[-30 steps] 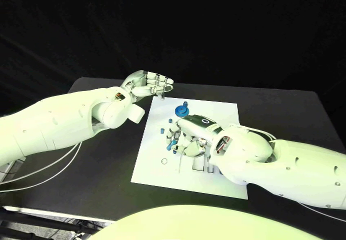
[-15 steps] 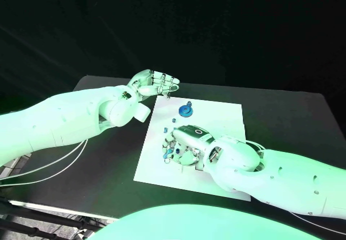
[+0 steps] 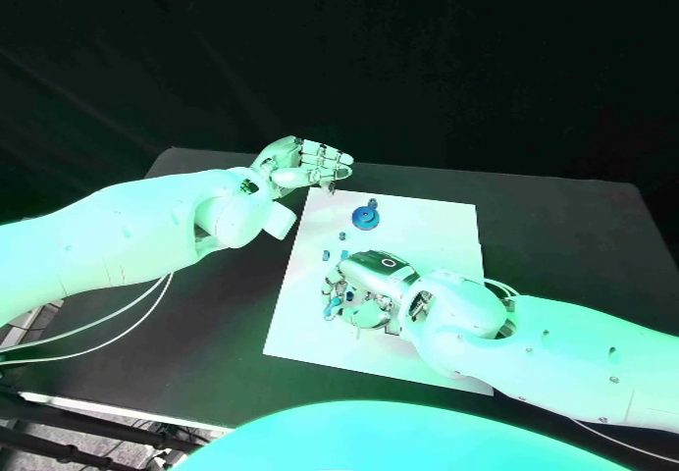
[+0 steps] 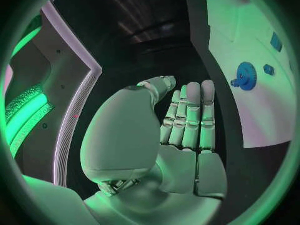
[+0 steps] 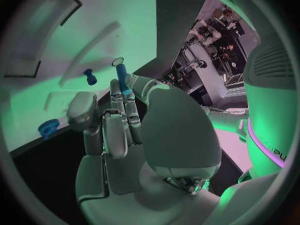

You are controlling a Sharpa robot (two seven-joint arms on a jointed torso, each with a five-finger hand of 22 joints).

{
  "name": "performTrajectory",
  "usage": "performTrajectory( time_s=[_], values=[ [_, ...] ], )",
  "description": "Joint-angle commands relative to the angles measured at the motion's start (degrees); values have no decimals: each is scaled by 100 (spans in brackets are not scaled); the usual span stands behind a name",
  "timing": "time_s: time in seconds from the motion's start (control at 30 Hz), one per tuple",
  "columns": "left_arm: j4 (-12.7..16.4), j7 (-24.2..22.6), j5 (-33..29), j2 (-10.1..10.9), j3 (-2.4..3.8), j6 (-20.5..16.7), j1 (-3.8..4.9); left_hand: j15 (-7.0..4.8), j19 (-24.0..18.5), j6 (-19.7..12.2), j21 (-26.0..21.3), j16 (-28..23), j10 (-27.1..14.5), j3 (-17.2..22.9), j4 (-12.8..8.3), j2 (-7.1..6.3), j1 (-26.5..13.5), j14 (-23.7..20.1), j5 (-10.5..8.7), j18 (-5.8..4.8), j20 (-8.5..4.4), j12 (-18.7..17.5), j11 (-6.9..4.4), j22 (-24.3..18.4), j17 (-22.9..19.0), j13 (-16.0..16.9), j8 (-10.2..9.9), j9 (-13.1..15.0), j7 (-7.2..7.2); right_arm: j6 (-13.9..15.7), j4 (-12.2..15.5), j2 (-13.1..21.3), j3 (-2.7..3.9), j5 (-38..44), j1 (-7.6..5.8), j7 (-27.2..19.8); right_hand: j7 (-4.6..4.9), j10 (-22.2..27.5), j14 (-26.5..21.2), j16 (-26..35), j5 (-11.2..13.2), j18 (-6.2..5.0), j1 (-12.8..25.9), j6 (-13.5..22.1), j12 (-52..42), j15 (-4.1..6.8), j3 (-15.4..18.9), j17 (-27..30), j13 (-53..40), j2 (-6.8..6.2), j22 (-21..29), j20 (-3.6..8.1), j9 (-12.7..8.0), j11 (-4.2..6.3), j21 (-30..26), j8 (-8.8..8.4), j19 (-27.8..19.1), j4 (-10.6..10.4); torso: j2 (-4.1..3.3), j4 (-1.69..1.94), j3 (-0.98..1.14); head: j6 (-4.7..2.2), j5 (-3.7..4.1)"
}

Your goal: Assemble the parts on the task board

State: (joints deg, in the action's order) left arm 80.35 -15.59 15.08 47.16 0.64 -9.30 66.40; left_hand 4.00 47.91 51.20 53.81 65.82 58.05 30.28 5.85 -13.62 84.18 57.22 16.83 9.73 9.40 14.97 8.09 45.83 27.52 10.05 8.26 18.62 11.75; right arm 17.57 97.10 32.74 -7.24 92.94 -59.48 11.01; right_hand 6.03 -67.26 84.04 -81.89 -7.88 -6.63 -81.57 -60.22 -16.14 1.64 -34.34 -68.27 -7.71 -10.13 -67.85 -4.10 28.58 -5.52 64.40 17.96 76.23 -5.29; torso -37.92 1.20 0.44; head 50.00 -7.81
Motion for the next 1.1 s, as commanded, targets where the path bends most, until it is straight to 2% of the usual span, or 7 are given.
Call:
performTrajectory(
  time_s=[0.03, 0.43, 0.77, 0.87, 0.97, 1.1],
  values=[
    [19, -45, -6, -2, 3, 80, 7, -34, -13, 19, -8, 17, -19, -27, -7, 44, -27, 10, 6, 81, -17, 12, -24, 8, 4, 5, 32, -5, -35, -282, -28, -27, -9, 117, 8, 25, 42, -373, 198, -14, -10, 53, 6, -10, -15, 26, -77, 18, -13, 55, 8, -2, 8, 320, -34, 19, -35, 50, 0, -1, 1, 0, -31],
    [33, -39, -6, 14, 3, 74, 8, -35, -17, 14, -10, 19, -31, -29, -6, 47, -31, 3, 8, 80, -19, 24, -25, 9, 3, 7, 35, -7, -35, -402, -131, -91, -38, 300, 25, 196, 45, -372, 199, -16, 6, 54, 18, -2, -7, 23, -87, 11, -18, 57, 1, -4, 19, 317, -31, 23, -34, 59, 7, 2, -12, 0, -22],
    [38, -30, -6, 19, 3, 64, 8, -35, -18, -3, -10, 20, -40, -31, -8, 42, -32, 1, 8, 80, -19, 26, -25, 10, 2, 7, 27, -12, -35, -440, -114, -175, -60, 491, 82, 293, 47, -369, 199, -17, 16, 54, 28, 3, 1, 21, -91, 8, -23, 47, -3, -5, 31, 316, -31, 27, -36, 73, 14, 6, -17, 0, -5],
    [40, -25, -6, 19, 3, 58, 8, -36, -18, -42, -11, 22, -49, -32, -10, 40, -33, 0, 9, 80, -20, 33, -24, 11, 1, 8, 10, -21, -32, -437, -101, -191, -68, 497, 87, 275, 70, -293, 194, -11, -28, 48, 50, 37, 60, 9, -66, 22, -29, -56, 10, -12, 54, 296, -66, 17, -61, 165, 10, 4, -15, 0, 11],
    [40, -23, -6, 17, 3, 53, 8, -33, -19, -82, -13, 24, -61, -36, -10, 35, -36, -2, 9, 79, -20, 41, -19, 12, -1, 9, -8, -31, -24, -447, -92, -211, -77, 487, 90, 264, 134, -95, 193, -18, -233, 52, 172, 244, 209, -60, -9, 10, -8, -195, -3, -59, -5, 212, -88, -163, -84, 225, 13, 1, -14, 0, 8],
    [39, -21, -8, 13, 3, 56, 8, -32, -19, -95, -13, 25, -67, -37, -10, 34, -37, -2, 9, 79, -19, 42, -18, 12, -2, 9, -14, -34, -23, -422, -93, -224, -90, 463, 93, 277, 207, 123, 188, -25, -299, 48, 353, 450, 364, -141, 71, 11, 38, -337, 8, -126, -77, 120, -136, -349, -109, 189, 13, 0, -13, 0, 4]
  ],
)
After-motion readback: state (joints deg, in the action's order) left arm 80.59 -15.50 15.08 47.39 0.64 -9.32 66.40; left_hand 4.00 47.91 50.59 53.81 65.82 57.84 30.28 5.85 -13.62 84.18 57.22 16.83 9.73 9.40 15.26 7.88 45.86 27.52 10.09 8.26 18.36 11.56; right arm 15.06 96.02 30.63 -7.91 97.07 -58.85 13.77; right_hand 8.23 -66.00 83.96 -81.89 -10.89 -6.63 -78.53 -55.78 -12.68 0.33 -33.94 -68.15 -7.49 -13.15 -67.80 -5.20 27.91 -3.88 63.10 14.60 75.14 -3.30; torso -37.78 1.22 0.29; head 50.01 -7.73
